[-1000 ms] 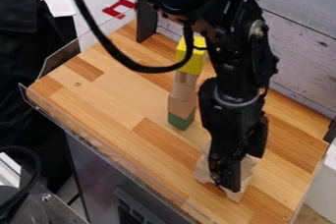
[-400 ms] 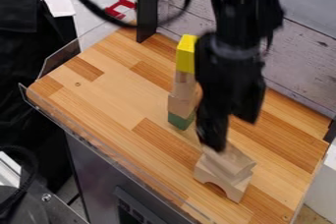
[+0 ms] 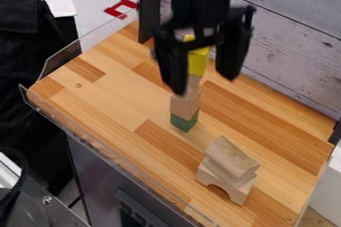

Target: Pick up the white white rectangle and put it on top of white arch

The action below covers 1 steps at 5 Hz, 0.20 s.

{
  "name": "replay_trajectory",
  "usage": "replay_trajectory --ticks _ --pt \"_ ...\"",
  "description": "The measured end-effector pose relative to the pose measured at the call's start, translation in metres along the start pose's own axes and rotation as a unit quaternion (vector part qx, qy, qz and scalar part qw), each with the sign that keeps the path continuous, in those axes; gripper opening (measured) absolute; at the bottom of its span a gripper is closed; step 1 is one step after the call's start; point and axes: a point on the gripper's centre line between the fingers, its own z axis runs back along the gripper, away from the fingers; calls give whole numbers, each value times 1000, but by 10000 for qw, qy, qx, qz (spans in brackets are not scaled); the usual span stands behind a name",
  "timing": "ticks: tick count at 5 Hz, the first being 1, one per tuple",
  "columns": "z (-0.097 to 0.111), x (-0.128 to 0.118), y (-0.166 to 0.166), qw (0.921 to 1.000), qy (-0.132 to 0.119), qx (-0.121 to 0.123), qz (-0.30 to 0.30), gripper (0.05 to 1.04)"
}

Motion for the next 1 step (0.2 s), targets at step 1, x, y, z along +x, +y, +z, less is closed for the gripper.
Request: replay_trajectory --ticks 1 --pt "8 4 8 9921 225 115 -1226 999"
